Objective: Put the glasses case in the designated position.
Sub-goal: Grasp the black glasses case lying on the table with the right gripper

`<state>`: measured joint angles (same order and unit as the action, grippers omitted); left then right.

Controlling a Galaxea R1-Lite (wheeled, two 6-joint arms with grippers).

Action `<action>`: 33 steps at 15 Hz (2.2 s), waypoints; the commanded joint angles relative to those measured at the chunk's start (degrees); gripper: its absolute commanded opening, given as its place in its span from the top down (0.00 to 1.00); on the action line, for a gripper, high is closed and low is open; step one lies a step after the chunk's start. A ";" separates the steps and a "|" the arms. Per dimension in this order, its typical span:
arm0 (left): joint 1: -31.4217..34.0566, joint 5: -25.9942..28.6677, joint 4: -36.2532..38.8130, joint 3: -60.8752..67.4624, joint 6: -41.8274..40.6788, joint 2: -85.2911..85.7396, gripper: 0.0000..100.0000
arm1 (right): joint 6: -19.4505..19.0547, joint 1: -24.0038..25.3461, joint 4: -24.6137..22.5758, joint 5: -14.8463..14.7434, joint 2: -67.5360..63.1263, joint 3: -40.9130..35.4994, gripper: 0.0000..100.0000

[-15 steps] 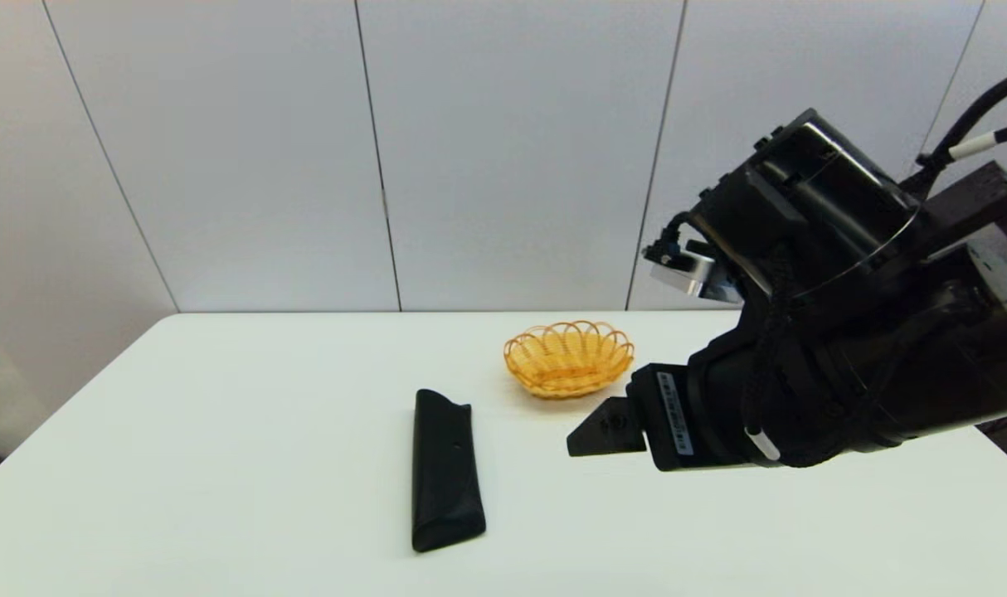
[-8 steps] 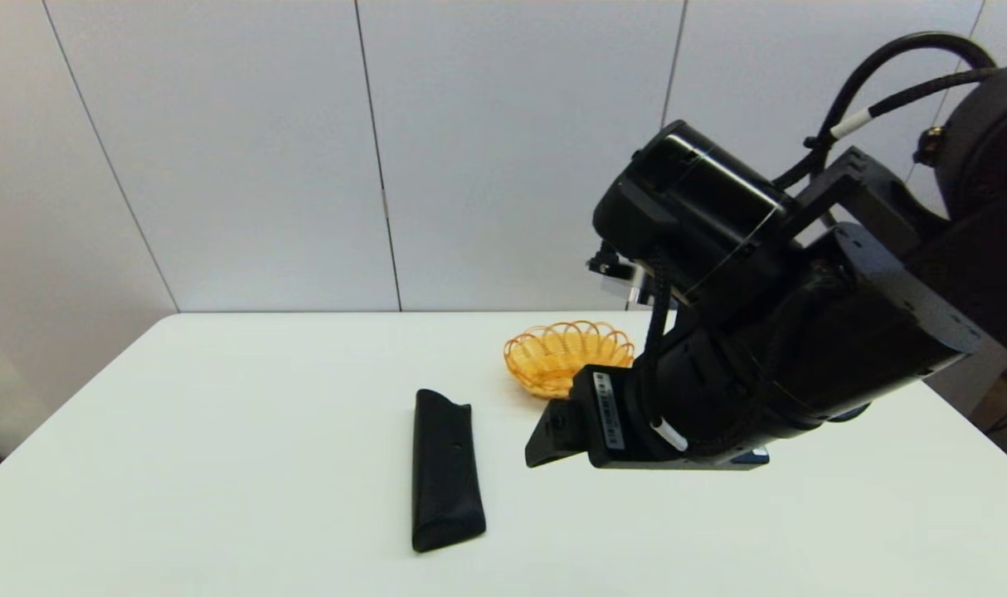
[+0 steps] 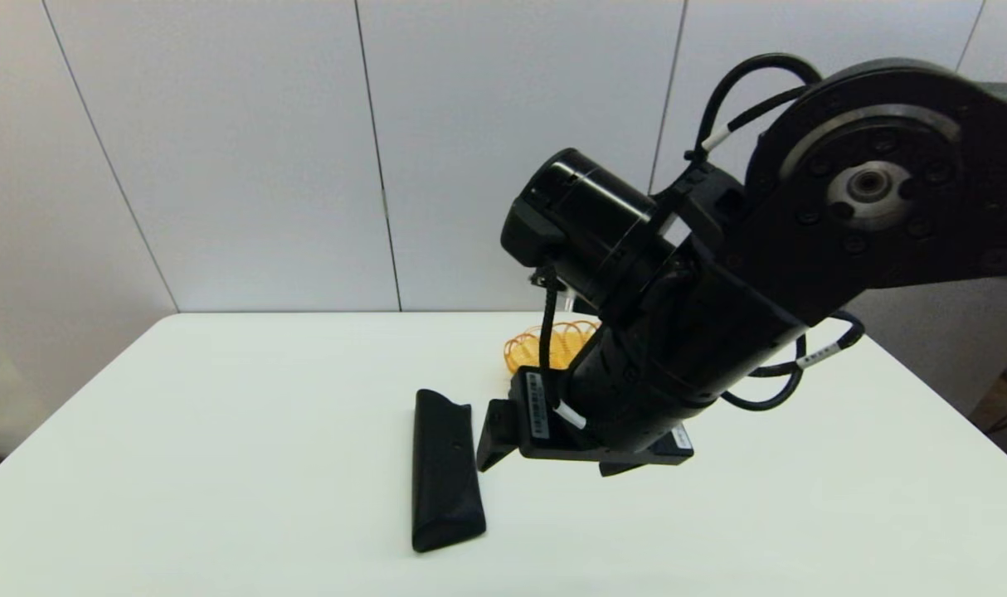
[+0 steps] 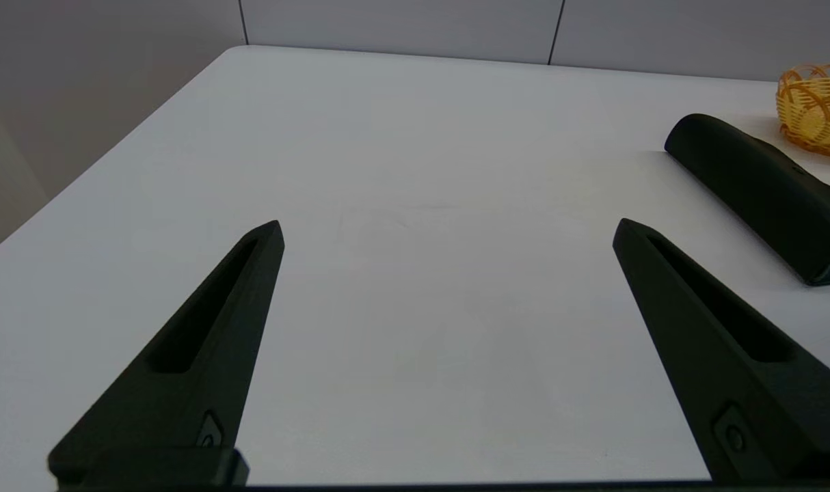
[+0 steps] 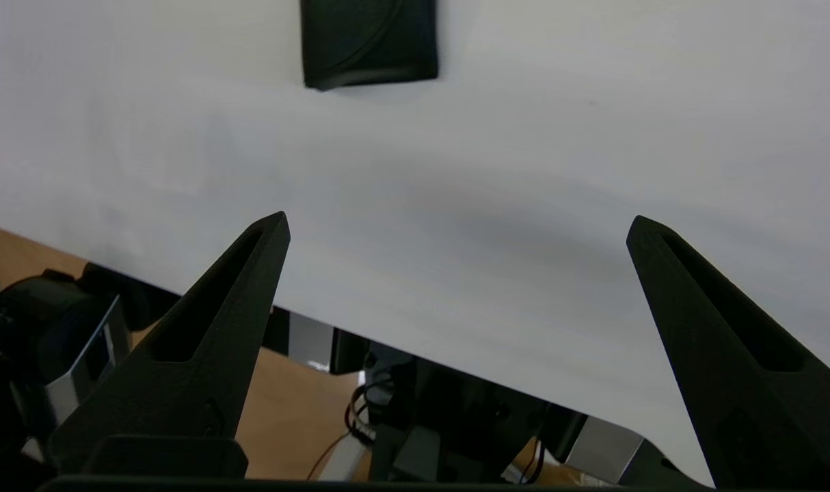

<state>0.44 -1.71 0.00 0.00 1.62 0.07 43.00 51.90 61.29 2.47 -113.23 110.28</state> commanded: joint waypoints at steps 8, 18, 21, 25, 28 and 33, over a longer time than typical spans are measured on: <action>0.09 -0.05 0.00 0.00 0.05 -0.07 0.00 | -2.74 2.60 -8.56 -3.27 -7.71 1.35 0.00; 0.09 -0.05 0.00 0.00 0.05 -0.07 0.00 | -4.41 3.48 -17.79 -4.85 -13.16 1.26 0.00; 0.09 -0.05 0.00 0.00 0.05 -0.07 0.00 | -5.47 3.04 -18.76 -7.13 -15.09 1.35 0.00; 0.00 -0.05 0.00 0.00 0.05 -0.07 0.00 | -5.47 2.51 -19.63 -7.22 -17.12 1.35 0.00; 0.09 -0.05 0.00 0.00 0.05 -0.07 0.00 | -6.26 1.54 -21.22 -7.22 -18.79 1.35 0.00; 0.09 -0.05 0.00 0.00 0.05 -0.07 0.00 | -8.10 0.93 -22.53 -7.31 -20.10 1.35 0.00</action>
<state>0.44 -1.71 0.00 0.00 1.62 0.07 35.22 52.92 38.61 -4.74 -132.77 111.63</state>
